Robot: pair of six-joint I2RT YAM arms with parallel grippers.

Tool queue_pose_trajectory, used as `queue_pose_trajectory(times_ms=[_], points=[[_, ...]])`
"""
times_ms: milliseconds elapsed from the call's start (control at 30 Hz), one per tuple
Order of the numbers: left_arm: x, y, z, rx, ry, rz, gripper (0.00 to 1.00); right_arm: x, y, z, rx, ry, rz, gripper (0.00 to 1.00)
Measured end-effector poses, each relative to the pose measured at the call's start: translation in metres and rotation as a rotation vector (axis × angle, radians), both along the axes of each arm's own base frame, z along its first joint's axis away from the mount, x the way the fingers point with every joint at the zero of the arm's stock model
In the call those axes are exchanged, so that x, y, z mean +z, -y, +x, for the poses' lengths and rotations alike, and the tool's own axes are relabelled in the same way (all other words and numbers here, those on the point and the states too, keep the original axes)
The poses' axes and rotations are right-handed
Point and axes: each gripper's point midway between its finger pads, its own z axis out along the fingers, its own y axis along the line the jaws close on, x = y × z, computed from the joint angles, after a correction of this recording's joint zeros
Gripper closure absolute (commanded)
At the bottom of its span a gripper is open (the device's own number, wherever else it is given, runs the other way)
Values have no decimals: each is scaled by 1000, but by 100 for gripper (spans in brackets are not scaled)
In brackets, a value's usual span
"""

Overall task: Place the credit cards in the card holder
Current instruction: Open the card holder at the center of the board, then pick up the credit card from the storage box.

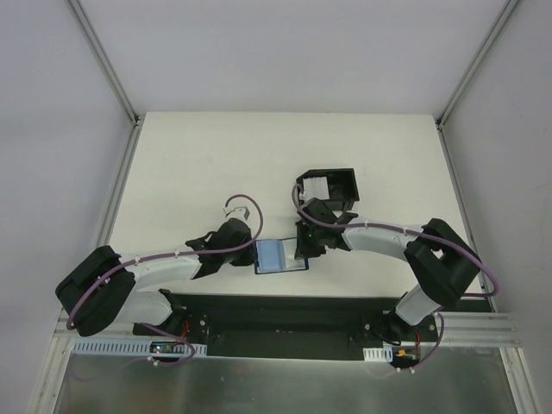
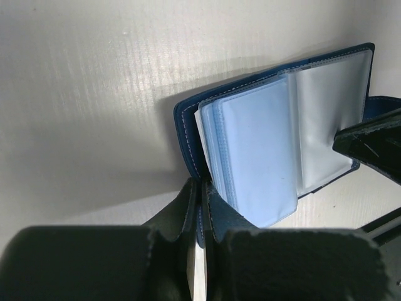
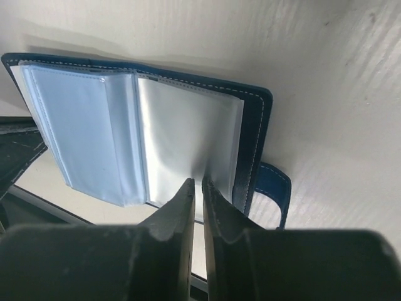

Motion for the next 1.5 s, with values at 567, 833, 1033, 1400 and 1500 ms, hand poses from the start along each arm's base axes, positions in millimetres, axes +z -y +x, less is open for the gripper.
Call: queue_pose_trajectory(times_ms=[567,833,1033,1400,1500], points=[[20,16,3,-50,-8,-27,100,59,-18,50,-22,89,195,78],[27,16,4,-56,-3,-25,100,80,-27,62,-3,125,238,75],[30,16,4,-64,1,-18,100,86,-24,68,-1,140,234,62],[34,16,5,-72,3,-10,100,148,46,155,-172,359,164,33],[37,17,6,-78,9,-9,100,144,69,170,-215,356,134,28]])
